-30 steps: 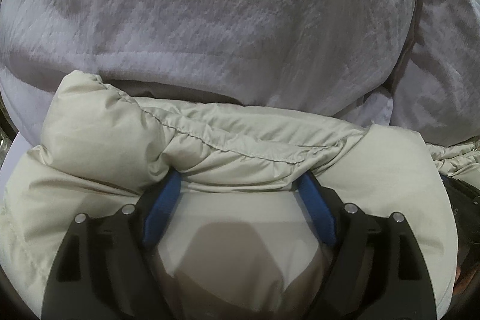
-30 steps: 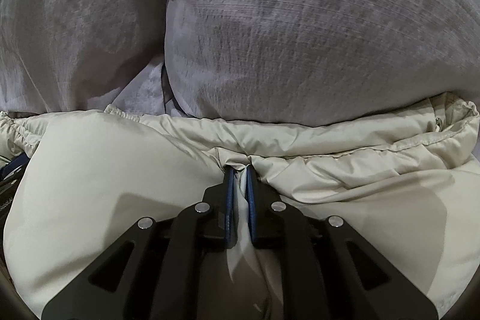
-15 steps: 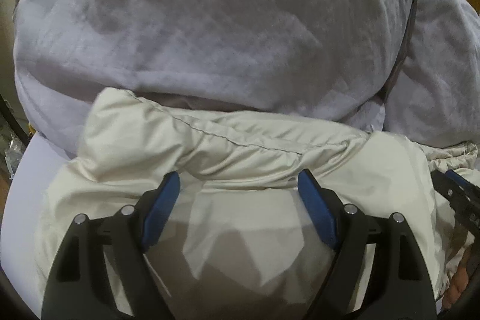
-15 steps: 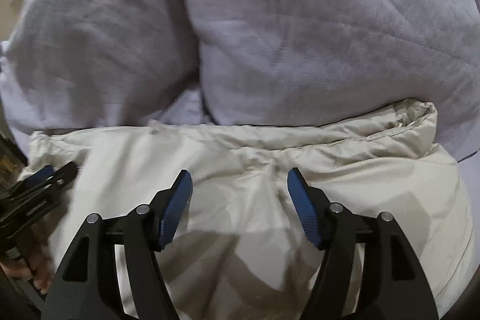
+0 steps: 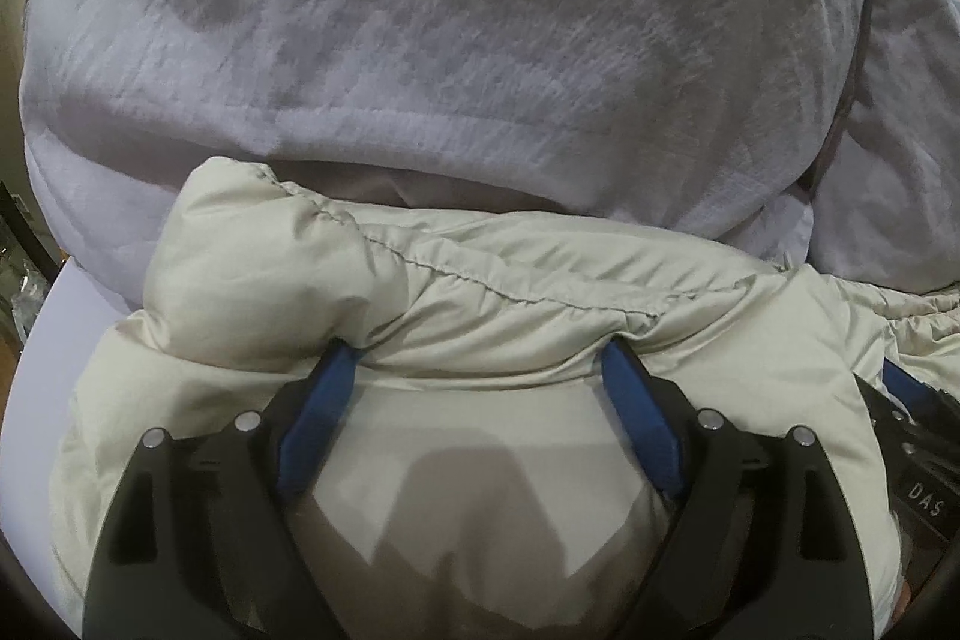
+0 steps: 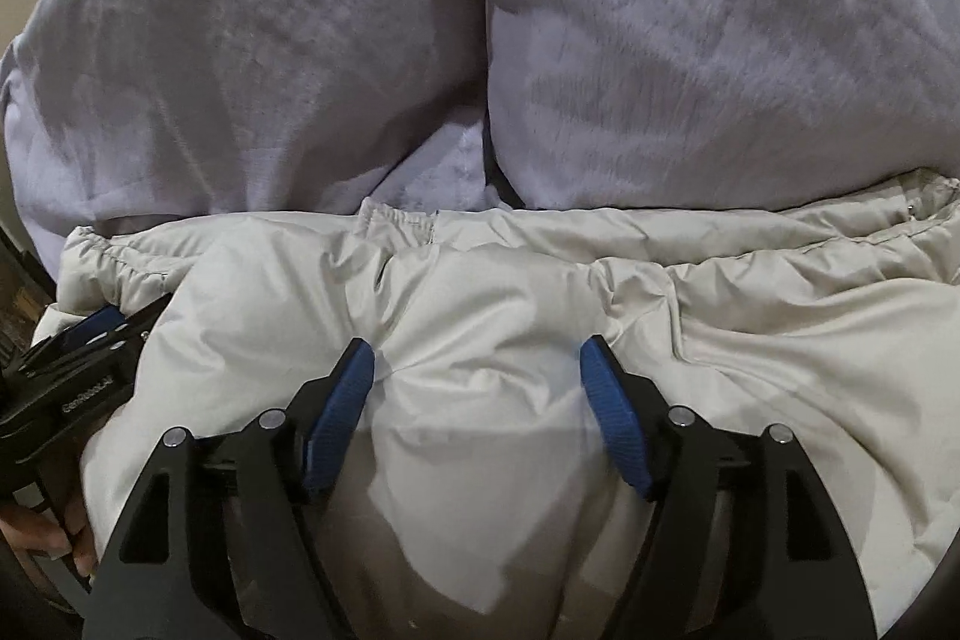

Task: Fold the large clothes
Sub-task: 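Press the folded jacket flat with both open tools, then close both tools on the jacket's folded edge beside the pillows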

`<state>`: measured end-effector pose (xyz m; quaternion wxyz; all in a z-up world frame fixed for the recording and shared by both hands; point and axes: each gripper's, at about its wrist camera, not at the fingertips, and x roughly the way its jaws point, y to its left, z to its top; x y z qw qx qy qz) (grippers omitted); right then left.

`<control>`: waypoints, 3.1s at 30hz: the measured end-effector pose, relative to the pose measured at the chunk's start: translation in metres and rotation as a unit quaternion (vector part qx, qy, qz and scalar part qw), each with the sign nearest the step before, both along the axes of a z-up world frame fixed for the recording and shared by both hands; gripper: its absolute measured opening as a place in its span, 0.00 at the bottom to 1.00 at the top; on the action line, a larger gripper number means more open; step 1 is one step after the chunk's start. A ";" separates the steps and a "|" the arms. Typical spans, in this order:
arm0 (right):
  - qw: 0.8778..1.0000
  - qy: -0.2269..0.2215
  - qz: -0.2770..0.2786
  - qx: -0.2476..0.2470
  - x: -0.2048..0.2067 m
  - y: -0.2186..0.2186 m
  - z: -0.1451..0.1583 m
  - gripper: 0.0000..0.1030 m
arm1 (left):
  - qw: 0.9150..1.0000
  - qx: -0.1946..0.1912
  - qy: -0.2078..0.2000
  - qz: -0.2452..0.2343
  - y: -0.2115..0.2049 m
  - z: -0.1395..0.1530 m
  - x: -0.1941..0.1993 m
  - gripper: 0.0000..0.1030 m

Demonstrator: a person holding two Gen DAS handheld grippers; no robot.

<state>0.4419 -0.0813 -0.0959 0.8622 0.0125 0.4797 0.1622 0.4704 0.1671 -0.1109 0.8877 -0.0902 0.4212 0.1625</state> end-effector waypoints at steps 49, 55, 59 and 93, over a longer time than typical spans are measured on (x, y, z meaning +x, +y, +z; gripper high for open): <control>1.000 -0.019 -0.017 -0.002 0.006 -0.029 0.011 0.74 | 1.000 -0.004 0.004 0.008 0.001 -0.016 -0.009 0.85; 0.996 -0.043 -0.074 -0.030 -0.007 -0.094 0.035 0.74 | 0.999 0.007 -0.007 0.033 0.017 0.005 -0.034 0.85; 0.993 -0.039 -0.096 -0.061 -0.009 -0.116 0.023 0.74 | 0.999 0.019 0.006 0.050 0.023 -0.001 -0.037 0.85; 0.989 -0.052 -0.093 -0.104 0.034 -0.116 -0.060 0.85 | 0.997 0.025 0.012 0.076 0.071 -0.054 -0.018 0.91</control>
